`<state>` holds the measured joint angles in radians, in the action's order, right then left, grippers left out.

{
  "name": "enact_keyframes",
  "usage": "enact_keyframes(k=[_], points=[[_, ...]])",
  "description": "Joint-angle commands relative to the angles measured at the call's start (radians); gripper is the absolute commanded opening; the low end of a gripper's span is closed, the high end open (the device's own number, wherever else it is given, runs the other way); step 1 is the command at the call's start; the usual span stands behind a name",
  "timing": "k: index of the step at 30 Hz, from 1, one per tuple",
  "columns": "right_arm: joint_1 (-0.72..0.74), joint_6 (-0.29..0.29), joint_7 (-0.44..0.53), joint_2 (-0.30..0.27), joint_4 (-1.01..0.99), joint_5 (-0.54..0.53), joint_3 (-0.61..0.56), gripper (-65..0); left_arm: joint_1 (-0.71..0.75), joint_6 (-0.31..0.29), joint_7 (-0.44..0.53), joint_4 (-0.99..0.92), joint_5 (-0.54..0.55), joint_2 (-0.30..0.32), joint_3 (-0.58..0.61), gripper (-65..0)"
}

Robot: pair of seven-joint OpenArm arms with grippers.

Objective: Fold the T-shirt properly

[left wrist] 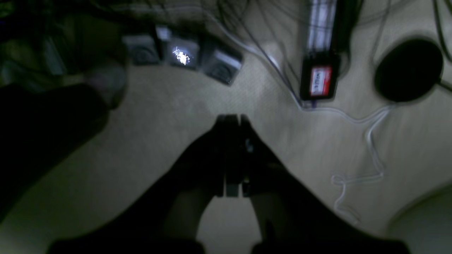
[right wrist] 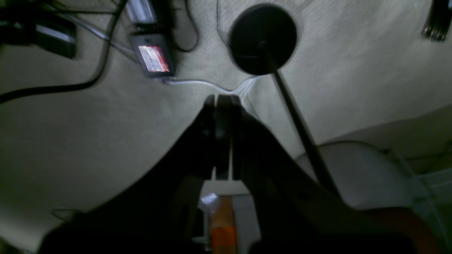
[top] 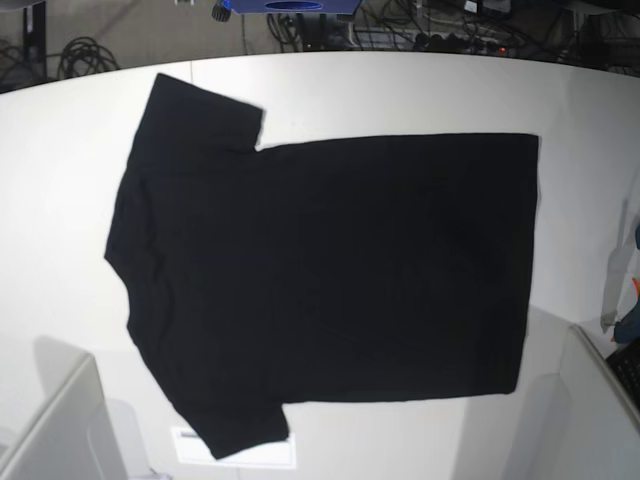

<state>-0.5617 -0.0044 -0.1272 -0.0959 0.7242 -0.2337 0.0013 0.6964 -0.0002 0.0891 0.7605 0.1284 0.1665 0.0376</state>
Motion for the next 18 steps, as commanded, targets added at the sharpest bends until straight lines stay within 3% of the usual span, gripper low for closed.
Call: enact_keyframes(k=[1, 3, 6, 10, 15, 18], points=[[-0.048, -0.003, -0.013, -0.026, 0.100, -0.031, 0.004, -65.0, 0.053, 0.006, 0.021, 0.066, 0.000, 0.011, -0.034, -65.0], [-0.133, -0.006, -0.068, -0.048, 0.277, -0.103, 0.021, -65.0, 0.130, 0.006, 0.022, 0.187, -0.008, 0.011, -0.095, -65.0], [-0.234, -0.006, -0.159, -0.048, 0.515, -0.161, 0.136, -65.0, 0.257, 0.006, 0.024, 0.388, -0.009, 0.015, -0.172, -65.0], [-0.331, -0.006, -0.249, 0.014, 0.819, -0.163, 0.311, -65.0, 0.411, 0.006, 0.022, 0.670, -0.003, 0.035, -0.236, -65.0], [-0.367, -0.004, -0.351, 0.045, 1.113, -0.166, 0.420, -65.0, 0.564, 0.004, 0.022, 0.954, -0.002, 0.055, -0.304, -65.0], [-0.340, -0.003, -0.355, 0.052, 1.225, -0.168, 0.441, -65.0, 0.613, -0.005, 0.022, 1.109, 0.000, 0.051, -0.368, -65.0]])
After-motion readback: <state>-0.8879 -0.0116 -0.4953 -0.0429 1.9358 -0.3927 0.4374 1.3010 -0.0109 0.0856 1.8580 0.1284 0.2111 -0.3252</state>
